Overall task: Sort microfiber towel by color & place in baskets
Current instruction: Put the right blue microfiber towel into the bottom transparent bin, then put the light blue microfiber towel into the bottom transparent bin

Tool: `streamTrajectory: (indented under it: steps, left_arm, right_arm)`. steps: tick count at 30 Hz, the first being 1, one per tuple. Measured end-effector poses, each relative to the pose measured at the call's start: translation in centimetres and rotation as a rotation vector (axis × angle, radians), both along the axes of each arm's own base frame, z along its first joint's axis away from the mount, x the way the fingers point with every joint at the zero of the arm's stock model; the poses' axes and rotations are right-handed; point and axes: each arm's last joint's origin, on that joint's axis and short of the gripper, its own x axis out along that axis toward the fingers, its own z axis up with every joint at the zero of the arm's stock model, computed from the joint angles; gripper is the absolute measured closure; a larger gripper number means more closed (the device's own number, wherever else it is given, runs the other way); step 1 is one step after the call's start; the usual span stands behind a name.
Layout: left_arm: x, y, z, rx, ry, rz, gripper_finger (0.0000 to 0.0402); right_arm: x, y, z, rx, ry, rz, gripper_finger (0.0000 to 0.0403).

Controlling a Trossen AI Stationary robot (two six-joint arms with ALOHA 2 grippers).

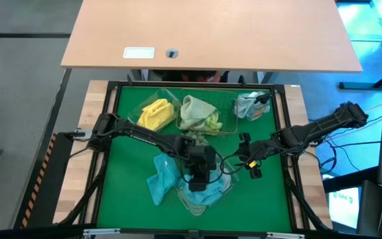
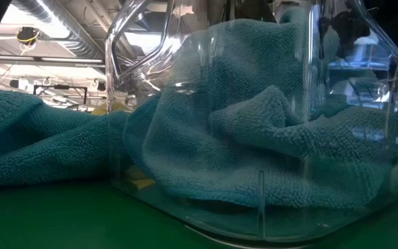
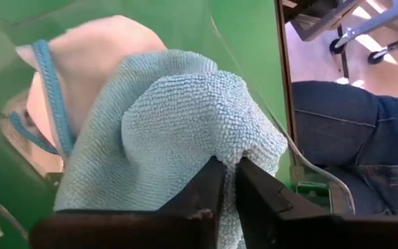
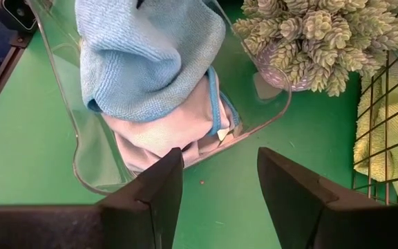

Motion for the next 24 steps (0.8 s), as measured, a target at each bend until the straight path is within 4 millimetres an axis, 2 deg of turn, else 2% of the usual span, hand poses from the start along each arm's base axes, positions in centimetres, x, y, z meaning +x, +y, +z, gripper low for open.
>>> streamTrajectory:
  steps: [14, 19, 24]
  left_arm:
    - [0.3, 0.8, 0.5, -0.017, -0.032, -0.047, 0.0268]
    - [0.1, 1.6, 0.8, -0.028, -0.028, -0.078, 0.0262]
    - [-0.6, 1.7, 2.7, 0.009, -0.084, -0.081, 0.0262]
  right_arm:
    - [0.0, 0.0, 0.0, 0.000, 0.000, 0.000, 0.0217]
    - [0.0, 0.0, 0.0, 0.000, 0.000, 0.000, 0.0217]
    - [0.0, 0.0, 0.0, 0.001, -0.001, 0.000, 0.0217]
